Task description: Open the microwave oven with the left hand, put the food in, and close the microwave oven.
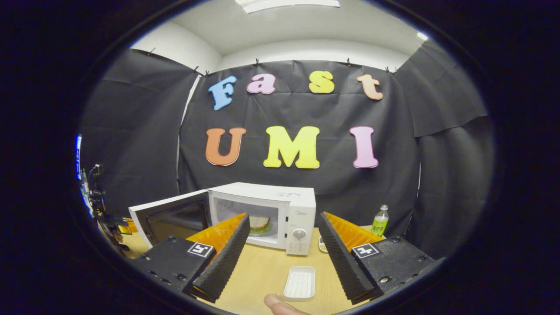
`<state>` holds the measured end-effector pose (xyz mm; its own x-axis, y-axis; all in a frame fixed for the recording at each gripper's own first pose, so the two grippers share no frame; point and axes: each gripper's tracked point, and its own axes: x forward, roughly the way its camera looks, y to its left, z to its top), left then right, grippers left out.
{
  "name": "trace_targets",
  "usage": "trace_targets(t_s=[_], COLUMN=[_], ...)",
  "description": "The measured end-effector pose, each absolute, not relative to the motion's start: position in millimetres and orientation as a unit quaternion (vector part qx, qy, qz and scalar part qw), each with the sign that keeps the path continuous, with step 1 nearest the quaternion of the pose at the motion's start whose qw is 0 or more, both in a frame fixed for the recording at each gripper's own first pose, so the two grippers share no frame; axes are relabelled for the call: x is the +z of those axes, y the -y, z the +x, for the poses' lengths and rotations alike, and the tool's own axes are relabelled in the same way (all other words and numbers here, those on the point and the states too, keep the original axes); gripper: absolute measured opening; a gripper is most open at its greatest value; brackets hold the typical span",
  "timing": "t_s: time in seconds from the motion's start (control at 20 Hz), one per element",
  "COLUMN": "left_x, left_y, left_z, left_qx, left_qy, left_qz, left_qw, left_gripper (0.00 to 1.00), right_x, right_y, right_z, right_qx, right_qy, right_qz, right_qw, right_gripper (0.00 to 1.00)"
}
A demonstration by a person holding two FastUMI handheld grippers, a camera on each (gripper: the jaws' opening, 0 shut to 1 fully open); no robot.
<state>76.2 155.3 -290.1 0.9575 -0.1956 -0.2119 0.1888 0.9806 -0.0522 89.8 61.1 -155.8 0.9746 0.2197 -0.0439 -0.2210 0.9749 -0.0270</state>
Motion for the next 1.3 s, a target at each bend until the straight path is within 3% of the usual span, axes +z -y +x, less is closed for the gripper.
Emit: trace_targets(t_s=[0.1,0.4,0.55,0.75,0.9,1.3], left_x=[-294.5,-292.5,-294.5,-293.3,-290.3,-285.7], left_y=[-138.0,-86.4,-58.8,-23.9,-1.3,51.5], left_z=[84.1,111.7,122.7,139.3,154.6,203.5], left_qx=[-0.109,-0.136,-0.151,-0.169,-0.173,-0.171], left_qy=[-0.114,-0.113,-0.115,-0.114,-0.113,-0.11], left_qz=[-0.006,-0.008,-0.002,0.003,0.009,0.007], left_qw=[0.988,0.984,0.982,0.979,0.978,0.979], left_gripper=[0.0,0.0,0.0,0.0,0.0,0.0], right_x=[-157.5,-163.4,-157.6,-154.7,-151.5,-138.3], right_y=[-50.6,-18.0,5.9,37.4,57.2,98.7], right_z=[89.8,90.1,92.6,97.3,102.3,105.7], right_qx=[0.107,0.104,0.092,0.072,0.061,0.038], right_qy=[-0.018,-0.021,-0.015,-0.016,-0.021,-0.013], right_qz=[-0.018,-0.008,-0.001,0.024,0.023,0.019], right_qw=[0.994,0.994,0.996,0.997,0.998,0.999], right_gripper=[0.96,1.0,0.96,1.0,0.96,1.0])
